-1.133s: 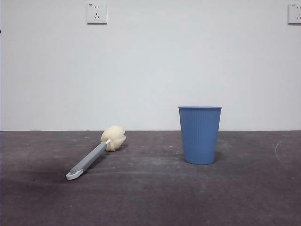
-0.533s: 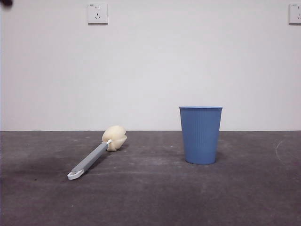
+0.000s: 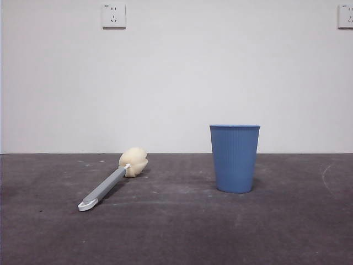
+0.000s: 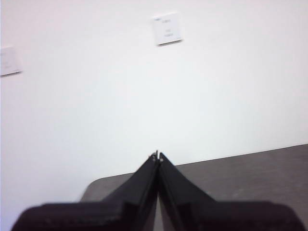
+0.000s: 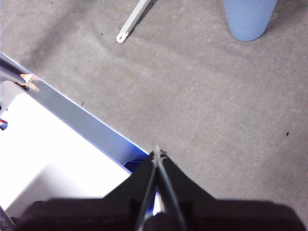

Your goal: Pick up the cup brush,pick up the cup,insert the brush into the cup,clean the cup,put the cup brush back,put the cup back to the fixed position on the table

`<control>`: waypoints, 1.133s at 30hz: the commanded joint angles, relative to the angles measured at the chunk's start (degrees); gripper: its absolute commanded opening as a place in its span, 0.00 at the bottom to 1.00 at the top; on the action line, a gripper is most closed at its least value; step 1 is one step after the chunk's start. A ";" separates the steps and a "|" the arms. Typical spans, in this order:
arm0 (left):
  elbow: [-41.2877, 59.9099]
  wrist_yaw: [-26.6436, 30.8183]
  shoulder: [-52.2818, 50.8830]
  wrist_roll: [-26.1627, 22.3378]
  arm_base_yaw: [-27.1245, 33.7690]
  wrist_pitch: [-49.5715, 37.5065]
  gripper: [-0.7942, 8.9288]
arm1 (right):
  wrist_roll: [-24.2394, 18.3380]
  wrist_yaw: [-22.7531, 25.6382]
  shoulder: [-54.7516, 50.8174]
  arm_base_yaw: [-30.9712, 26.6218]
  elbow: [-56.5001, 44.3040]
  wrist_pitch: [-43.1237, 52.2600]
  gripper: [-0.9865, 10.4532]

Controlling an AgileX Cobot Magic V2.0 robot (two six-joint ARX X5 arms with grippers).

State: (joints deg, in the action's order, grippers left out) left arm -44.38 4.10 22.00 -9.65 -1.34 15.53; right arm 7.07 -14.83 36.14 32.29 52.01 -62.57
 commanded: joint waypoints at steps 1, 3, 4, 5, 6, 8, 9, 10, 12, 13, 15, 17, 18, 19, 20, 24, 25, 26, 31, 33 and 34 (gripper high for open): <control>7.45 -2.36 -2.93 -0.37 2.34 -4.39 0.08 | 0.44 0.20 -0.04 0.11 -0.04 0.33 0.09; 13.66 -4.31 -5.29 1.31 3.41 -9.18 0.08 | 0.44 0.20 -0.04 0.11 -0.04 0.33 0.09; 16.37 -4.79 -6.21 2.05 3.65 -11.26 0.08 | 0.44 0.20 -0.04 0.11 -0.04 0.33 0.09; 19.41 -5.03 -7.06 2.97 3.72 -13.57 0.08 | 0.44 0.20 -0.04 0.13 -0.04 0.33 0.09; 22.16 -5.40 -7.74 3.85 3.69 -15.58 0.08 | 0.44 0.20 -0.04 0.11 -0.04 0.33 0.09; 26.40 -6.25 -8.92 4.87 3.69 -17.51 0.08 | 0.44 0.20 -0.04 0.11 -0.04 0.33 0.09; 28.26 -6.23 -9.49 5.51 3.69 -17.64 0.08 | 0.44 0.20 -0.04 0.11 -0.04 0.33 0.09; 29.77 -6.25 -9.99 5.84 3.69 -17.59 0.08 | 0.44 0.20 -0.04 0.11 -0.04 0.33 0.09; 33.05 -6.25 -11.41 6.95 3.69 -17.59 0.08 | 0.44 0.20 -0.04 0.11 -0.04 0.33 0.09; 34.80 -6.25 -12.39 7.54 3.67 -17.62 0.08 | 0.44 0.20 -0.04 0.11 -0.04 0.33 0.09; 38.21 -6.25 -14.60 9.09 3.67 -17.68 0.08 | 0.44 0.20 -0.04 0.11 -0.04 0.33 0.09; 40.79 -6.25 -16.70 10.38 3.67 -17.64 0.08 | 0.44 0.20 -0.04 0.11 -0.04 0.33 0.09; 42.25 -6.23 -17.99 11.32 3.69 -17.62 0.08 | 0.44 0.20 -0.04 0.11 -0.04 0.33 0.09; 43.19 -6.25 -18.91 11.69 3.67 -17.57 0.08 | 0.44 0.20 -0.04 0.11 -0.04 0.33 0.09; 44.13 -6.25 -19.89 12.31 3.67 -17.29 0.08 | 0.44 0.20 -0.04 0.11 -0.04 0.33 0.09; 44.24 -6.14 -21.86 13.09 3.63 -9.79 0.08 | 0.44 0.20 -0.04 0.11 -0.04 0.35 0.09; 44.24 -6.21 -21.86 13.11 3.63 -8.20 0.08 | 0.44 0.20 -0.04 0.11 -0.04 0.31 0.09; 44.24 -6.43 -21.86 13.14 3.63 -5.81 0.08 | 0.44 0.17 -0.04 0.11 -0.04 0.33 0.09; 44.19 -7.74 -21.84 14.25 3.58 -5.22 0.08 | 0.42 0.20 -0.09 0.11 -0.04 0.28 0.09; 44.19 -7.37 -21.84 14.19 3.69 -5.22 0.08 | 0.44 0.20 -0.09 0.11 -0.04 0.33 0.09; 44.19 -6.95 -21.84 14.19 3.69 -5.20 0.08 | 0.44 0.20 -0.09 0.11 -0.04 0.31 0.09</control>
State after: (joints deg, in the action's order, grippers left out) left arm -0.99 -3.16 0.27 3.99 2.20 10.48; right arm 7.09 -14.81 36.14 32.29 52.01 -62.59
